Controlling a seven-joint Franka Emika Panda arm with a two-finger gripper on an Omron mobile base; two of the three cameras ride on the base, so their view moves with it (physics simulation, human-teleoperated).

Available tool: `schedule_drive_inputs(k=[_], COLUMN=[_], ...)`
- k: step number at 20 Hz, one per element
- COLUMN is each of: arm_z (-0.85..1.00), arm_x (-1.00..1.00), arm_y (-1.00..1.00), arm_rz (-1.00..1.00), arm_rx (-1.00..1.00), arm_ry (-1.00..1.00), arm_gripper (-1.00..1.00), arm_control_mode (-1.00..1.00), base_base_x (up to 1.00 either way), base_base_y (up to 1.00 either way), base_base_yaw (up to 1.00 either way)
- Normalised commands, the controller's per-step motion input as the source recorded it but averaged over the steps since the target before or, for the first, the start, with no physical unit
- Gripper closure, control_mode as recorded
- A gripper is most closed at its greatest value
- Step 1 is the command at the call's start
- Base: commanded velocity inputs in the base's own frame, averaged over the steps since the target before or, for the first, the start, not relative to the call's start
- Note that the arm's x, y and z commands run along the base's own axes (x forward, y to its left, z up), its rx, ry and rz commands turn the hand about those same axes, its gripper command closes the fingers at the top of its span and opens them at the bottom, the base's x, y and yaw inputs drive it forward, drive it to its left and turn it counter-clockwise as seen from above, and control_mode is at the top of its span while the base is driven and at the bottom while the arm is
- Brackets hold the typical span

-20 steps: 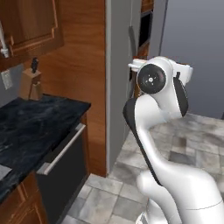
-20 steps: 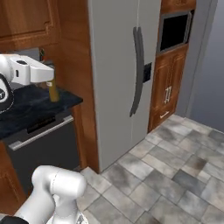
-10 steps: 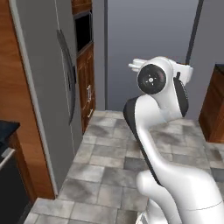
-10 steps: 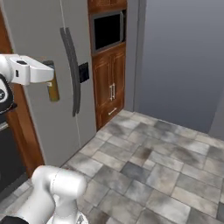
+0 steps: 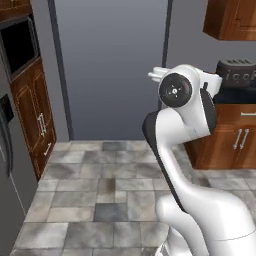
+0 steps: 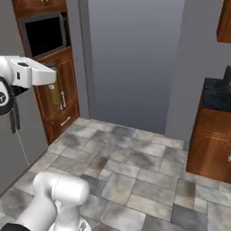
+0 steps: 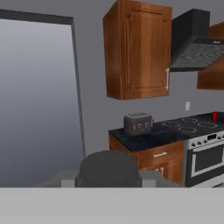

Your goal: Collect the turmeric, ketchup, and shaker from the cabinet and place them next to the stove.

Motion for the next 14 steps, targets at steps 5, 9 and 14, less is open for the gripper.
schedule_drive_inputs(k=[5, 9, 14], arm_z=[0.00, 0.00, 0.00], arm_x=[0.00, 0.00, 0.00], arm_y=[0.00, 0.00, 0.00], arm_rz=[0.00, 0.00, 0.00], arm_rx=[0.00, 0.00, 0.00], arm_ry=[0.00, 0.00, 0.00], arm_gripper=[1.00, 1.00, 1.00], arm_control_mode=[1.00, 1.00, 1.00], base_base_x=[0.75, 0.76, 0.71], base_base_y=[-0.49, -0.22, -0.24], base_base_yaw=[-0.34, -0.39, -0.41])
